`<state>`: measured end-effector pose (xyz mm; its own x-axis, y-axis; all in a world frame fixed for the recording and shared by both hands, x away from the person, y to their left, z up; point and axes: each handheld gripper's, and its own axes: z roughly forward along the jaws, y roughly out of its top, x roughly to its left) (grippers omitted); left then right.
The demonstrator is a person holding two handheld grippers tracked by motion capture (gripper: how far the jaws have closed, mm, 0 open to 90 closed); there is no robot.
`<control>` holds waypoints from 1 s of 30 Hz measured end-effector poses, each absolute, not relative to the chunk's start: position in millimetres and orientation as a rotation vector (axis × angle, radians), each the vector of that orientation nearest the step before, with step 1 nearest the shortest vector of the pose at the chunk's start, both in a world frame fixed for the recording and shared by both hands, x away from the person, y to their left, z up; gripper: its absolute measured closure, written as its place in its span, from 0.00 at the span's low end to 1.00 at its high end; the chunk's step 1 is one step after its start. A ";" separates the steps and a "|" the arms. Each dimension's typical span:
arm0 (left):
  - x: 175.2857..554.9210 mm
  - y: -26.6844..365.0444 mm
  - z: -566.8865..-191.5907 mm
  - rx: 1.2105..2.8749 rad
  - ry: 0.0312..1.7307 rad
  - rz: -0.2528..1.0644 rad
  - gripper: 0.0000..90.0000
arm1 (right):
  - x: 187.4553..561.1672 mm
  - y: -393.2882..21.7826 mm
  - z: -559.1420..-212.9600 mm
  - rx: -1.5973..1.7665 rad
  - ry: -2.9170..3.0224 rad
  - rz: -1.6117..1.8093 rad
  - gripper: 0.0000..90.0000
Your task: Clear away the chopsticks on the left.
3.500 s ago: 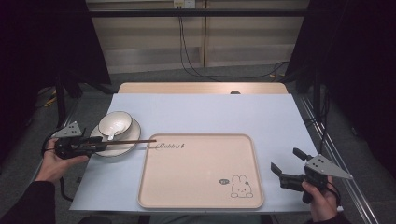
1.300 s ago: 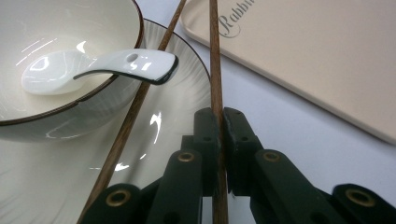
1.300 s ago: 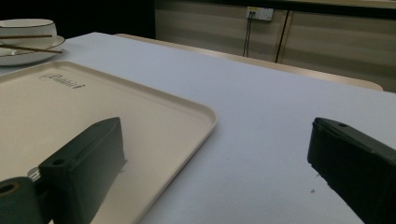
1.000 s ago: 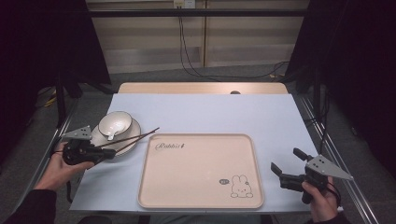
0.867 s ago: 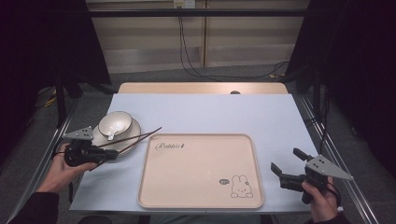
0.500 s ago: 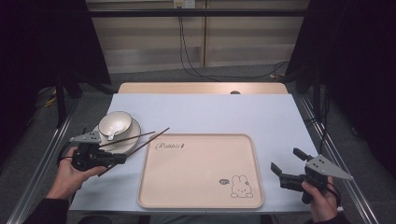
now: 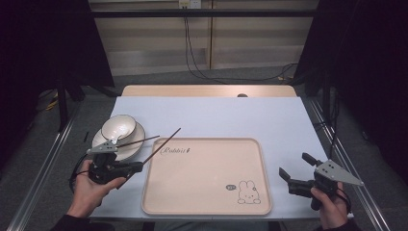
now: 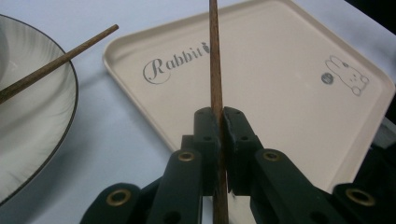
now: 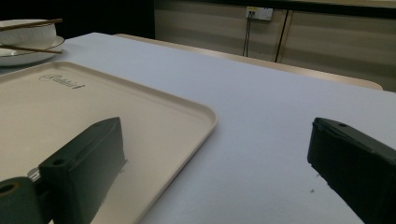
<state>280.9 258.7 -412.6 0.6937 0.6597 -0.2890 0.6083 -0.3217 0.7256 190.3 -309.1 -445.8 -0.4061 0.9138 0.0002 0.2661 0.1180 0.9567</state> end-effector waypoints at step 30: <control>255.0 211.6 -439.8 1.968 1.351 0.194 0.94 | 190.6 -308.0 -446.2 1.144 1.766 1.308 0.04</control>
